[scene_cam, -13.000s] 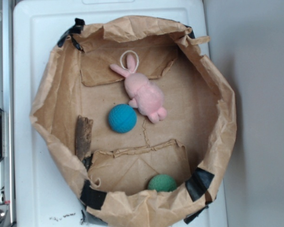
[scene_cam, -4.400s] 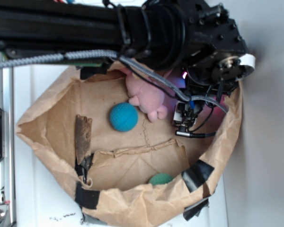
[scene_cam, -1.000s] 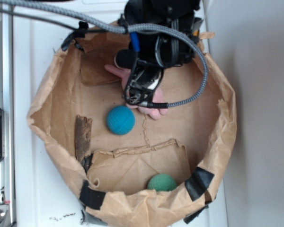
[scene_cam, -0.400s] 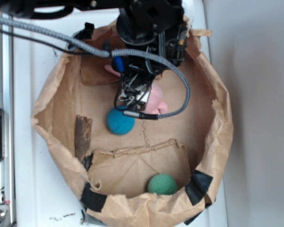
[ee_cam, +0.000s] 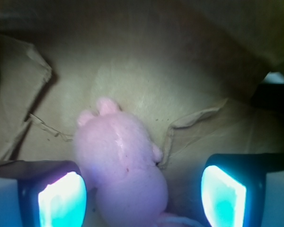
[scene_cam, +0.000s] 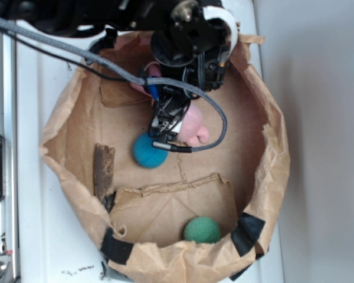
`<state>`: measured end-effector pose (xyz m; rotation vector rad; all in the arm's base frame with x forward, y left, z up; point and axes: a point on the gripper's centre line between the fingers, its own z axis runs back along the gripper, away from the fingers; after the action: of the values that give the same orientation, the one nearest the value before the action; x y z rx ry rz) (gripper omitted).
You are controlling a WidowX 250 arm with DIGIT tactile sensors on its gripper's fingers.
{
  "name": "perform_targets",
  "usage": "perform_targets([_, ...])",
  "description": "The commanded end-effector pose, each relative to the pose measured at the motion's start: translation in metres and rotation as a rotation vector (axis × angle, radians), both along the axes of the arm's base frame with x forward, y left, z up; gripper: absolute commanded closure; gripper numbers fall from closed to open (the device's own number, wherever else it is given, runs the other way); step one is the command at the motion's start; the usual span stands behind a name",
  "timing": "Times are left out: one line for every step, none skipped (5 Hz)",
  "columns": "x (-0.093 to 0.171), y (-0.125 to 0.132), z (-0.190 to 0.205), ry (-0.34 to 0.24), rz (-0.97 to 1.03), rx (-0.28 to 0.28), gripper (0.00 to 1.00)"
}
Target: Grab the pink bunny.
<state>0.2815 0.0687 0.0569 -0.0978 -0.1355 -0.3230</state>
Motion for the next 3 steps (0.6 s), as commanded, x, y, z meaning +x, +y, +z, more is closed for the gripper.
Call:
perform_targets([0.027, 0.000, -0.020, -0.052, 0.020, 0.065, 0.00])
perform_targets([0.030, 0.004, -0.033, -0.069, 0.044, 0.107, 0.00])
perform_targets([0.030, 0.006, -0.033, -0.075, 0.097, 0.114, 1.00])
